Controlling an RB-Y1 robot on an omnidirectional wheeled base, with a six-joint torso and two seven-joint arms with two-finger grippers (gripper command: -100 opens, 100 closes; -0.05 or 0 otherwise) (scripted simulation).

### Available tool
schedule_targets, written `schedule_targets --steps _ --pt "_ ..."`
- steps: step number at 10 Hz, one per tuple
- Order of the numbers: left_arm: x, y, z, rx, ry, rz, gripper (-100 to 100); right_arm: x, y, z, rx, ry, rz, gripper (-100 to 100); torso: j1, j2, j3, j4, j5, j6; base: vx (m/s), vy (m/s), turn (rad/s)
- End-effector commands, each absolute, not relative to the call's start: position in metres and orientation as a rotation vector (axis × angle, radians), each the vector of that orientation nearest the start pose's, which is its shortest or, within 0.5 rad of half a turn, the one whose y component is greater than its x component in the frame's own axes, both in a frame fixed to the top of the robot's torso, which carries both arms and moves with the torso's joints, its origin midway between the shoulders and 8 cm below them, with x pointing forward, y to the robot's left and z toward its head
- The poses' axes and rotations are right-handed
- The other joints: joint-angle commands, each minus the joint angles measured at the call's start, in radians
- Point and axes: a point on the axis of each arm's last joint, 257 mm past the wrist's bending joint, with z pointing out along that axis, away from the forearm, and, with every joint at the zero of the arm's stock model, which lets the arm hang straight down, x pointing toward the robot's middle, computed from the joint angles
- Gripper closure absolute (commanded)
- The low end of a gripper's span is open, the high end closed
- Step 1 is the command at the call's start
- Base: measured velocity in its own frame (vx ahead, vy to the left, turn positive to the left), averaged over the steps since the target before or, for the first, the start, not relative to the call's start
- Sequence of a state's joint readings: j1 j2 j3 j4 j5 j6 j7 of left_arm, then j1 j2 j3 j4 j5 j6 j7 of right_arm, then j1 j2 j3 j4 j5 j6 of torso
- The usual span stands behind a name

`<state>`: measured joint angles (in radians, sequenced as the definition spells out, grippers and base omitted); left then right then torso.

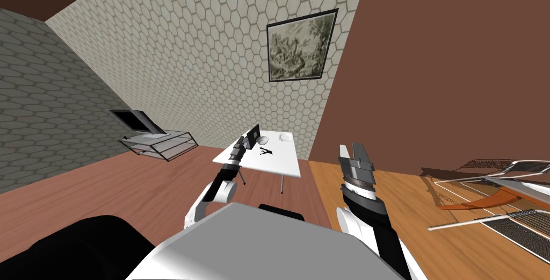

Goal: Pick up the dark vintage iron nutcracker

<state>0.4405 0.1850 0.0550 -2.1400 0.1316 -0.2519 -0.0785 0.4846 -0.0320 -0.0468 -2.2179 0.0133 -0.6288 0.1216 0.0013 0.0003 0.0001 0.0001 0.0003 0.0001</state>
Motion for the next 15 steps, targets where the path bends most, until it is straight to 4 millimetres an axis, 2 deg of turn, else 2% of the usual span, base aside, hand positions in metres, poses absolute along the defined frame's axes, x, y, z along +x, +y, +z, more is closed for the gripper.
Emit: schedule_targets --steps 1,2,3,4,5,6,7,11,14,15 --pt "0.409 0.315 -0.077 -0.853 0.962 -1.152 -100 0.333 -0.286 0.027 0.51 0.613 1.159 0 0.0 0.0 0.0 0.0 0.0 0.0 -0.01 0.012 -0.035" --pt "0.417 0.32 -0.093 -0.883 1.006 -1.127 -100 0.333 -0.286 0.027 0.51 0.613 1.159 0 0.0 0.0 0.0 0.0 0.0 0.0 -0.015 0.008 -0.102" --pt "0.418 0.32 -0.094 -0.887 1.01 -1.125 -100 0.333 -0.286 0.027 0.51 0.613 1.159 0 0.0 0.0 0.0 0.0 0.0 0.0 -0.012 0.006 0.009" --pt "0.425 0.326 -0.11 -0.916 1.05 -1.098 -100 0.333 -0.286 0.027 0.51 0.613 1.159 0 -0.001 0.0 0.0 0.0 0.0 0.0 -0.013 0.003 -0.072" --pt "0.426 0.327 -0.112 -0.923 1.056 -1.095 -100 0.333 -0.286 0.027 0.51 0.613 1.159 0 -0.001 0.0 0.0 0.0 0.0 0.0 -0.011 0.004 -0.036" --pt "0.433 0.334 -0.126 -0.949 1.092 -1.066 -100 0.333 -0.286 0.027 0.51 0.613 1.159 0 -0.001 0.0 0.0 0.0 0.0 0.0 -0.011 -0.002 -0.068" --pt "0.433 0.335 -0.13 -0.959 1.101 -1.061 -100 0.333 -0.286 0.027 0.51 0.613 1.159 0 -0.001 0.0 0.0 0.0 0.0 0.0 -0.01 -0.001 -0.029" --pt "0.451 0.365 -0.18 -1.062 1.215 -0.945 -100 0.333 -0.286 0.027 0.51 0.613 1.159 0 -0.002 0.0 0.0 0.0 0.0 0.0 -0.013 -0.011 -0.07" --pt "0.456 0.378 -0.2 -1.11 1.258 -0.893 -100 0.333 -0.286 0.027 0.51 0.613 1.159 0 -0.002 0.0 0.0 0.0 -0.001 0.0 -0.009 -0.018 -0.049" --pt "0.459 0.391 -0.214 -1.143 1.286 -0.849 -100 0.333 -0.286 0.027 0.51 0.613 1.159 0 -0.002 0.0 0.0 0.0 -0.001 0.0 -0.007 -0.031 -0.057"
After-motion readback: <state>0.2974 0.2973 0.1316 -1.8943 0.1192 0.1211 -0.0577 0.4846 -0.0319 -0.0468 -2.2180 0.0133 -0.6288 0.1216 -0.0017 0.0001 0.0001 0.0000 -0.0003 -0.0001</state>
